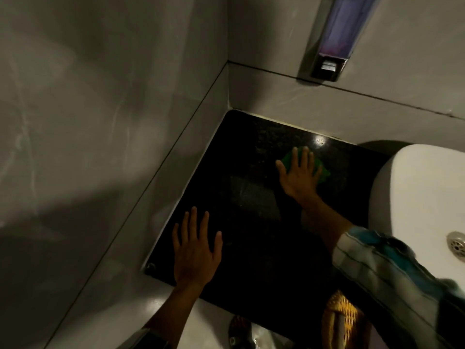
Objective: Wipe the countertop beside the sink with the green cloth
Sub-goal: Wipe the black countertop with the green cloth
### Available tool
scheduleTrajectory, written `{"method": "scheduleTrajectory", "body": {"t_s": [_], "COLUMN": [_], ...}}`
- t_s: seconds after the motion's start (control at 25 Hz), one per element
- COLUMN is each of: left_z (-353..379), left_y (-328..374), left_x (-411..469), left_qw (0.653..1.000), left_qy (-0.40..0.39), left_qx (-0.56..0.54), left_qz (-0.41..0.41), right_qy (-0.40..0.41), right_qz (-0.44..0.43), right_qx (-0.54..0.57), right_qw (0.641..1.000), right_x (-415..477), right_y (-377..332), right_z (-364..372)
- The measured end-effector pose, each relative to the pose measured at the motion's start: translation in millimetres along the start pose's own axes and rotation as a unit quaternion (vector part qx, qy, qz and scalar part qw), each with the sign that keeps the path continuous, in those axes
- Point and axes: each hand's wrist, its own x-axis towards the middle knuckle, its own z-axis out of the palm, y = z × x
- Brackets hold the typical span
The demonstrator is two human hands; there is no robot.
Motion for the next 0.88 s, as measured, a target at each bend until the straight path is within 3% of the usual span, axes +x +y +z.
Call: {"method": "scheduleTrajectory", "body": {"t_s": [0.16, 0.24, 0.32, 0.36, 0.44, 0.52, 0.56, 0.6, 0.68, 0.76, 0.8, 0.88], "left_z": [1.3, 0.5, 0.6, 1.7, 3.8, 4.0, 3.1, 1.9, -0.9, -2.8, -1.8, 0.0], "left_y": [-0.7, -0.9, -1.5, -2.0, -2.7, -1.6, -0.1, 0.6, 1.3, 0.1, -1.1, -2.5], "left_x": [0.3, -0.5, 0.7, 0.9, 1.1, -0.1, -0.9, -1.8, -1.7, -1.6, -2.1, -1.2], "left_qw": [1.0, 1.0, 1.0, 1.0, 1.0, 1.0, 1.0, 0.999, 1.0, 1.0, 1.0, 1.0], "left_qy": [0.018, 0.023, 0.02, 0.018, 0.02, 0.026, 0.029, 0.031, 0.026, 0.024, 0.024, 0.021], "left_qx": [0.001, 0.0, -0.005, -0.011, -0.012, -0.01, -0.009, -0.006, -0.005, -0.009, -0.01, -0.011], "left_qz": [-0.002, -0.002, -0.006, -0.005, -0.004, -0.002, 0.0, 0.001, -0.005, -0.003, 0.001, 0.001], "right_qy": [-0.049, -0.045, -0.007, 0.01, 0.018, 0.02, 0.019, 0.008, -0.032, -0.042, -0.013, 0.052], "right_qz": [-0.237, -0.309, -0.291, -0.236, -0.052, 0.082, 0.085, 0.035, -0.145, -0.25, -0.242, -0.102], "right_qx": [-0.055, -0.109, -0.141, -0.144, -0.105, -0.017, 0.008, 0.013, -0.013, -0.076, -0.09, -0.072], "right_qw": [0.969, 0.944, 0.946, 0.961, 0.993, 0.996, 0.996, 0.999, 0.989, 0.964, 0.966, 0.991], "right_x": [-44.3, -103.9, -129.1, -123.7, -94.3, -66.5, -64.2, -71.9, -114.4, -152.6, -151.3, -122.7], "right_y": [-70.1, -56.8, -9.6, 18.2, 54.9, 52.1, 36.0, 15.2, -24.6, -22.1, -5.1, 36.1], "right_z": [31.6, 45.0, 41.9, 33.1, 9.0, -3.3, -1.2, 7.6, 33.3, 49.8, 47.1, 32.8]}}
